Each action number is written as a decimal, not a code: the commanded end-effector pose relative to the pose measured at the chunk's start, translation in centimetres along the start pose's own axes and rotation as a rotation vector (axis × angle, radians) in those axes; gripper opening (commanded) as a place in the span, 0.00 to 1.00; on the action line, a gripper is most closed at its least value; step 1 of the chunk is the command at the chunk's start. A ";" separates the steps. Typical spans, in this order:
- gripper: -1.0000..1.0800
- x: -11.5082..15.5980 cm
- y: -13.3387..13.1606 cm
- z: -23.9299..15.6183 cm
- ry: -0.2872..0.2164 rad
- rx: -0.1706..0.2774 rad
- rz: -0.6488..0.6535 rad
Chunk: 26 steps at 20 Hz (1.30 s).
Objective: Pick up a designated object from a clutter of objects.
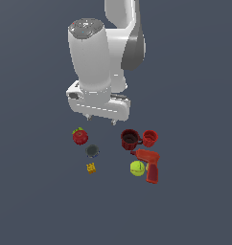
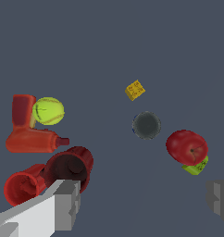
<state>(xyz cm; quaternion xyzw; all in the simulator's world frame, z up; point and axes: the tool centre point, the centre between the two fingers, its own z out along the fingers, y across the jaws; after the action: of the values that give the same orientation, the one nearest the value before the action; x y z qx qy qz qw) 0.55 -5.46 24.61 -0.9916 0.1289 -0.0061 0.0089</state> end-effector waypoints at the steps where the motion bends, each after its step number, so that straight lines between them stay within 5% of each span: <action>1: 0.96 0.3 2.2 2.5 -0.003 0.004 0.086; 14: 0.96 -1.1 12.8 13.0 -0.006 -0.013 0.478; 26: 0.96 -1.7 14.5 14.9 -0.006 -0.021 0.540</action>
<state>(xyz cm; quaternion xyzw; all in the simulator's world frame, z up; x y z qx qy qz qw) -4.60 -18.84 9.62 -0.9214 0.3887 0.0004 0.0003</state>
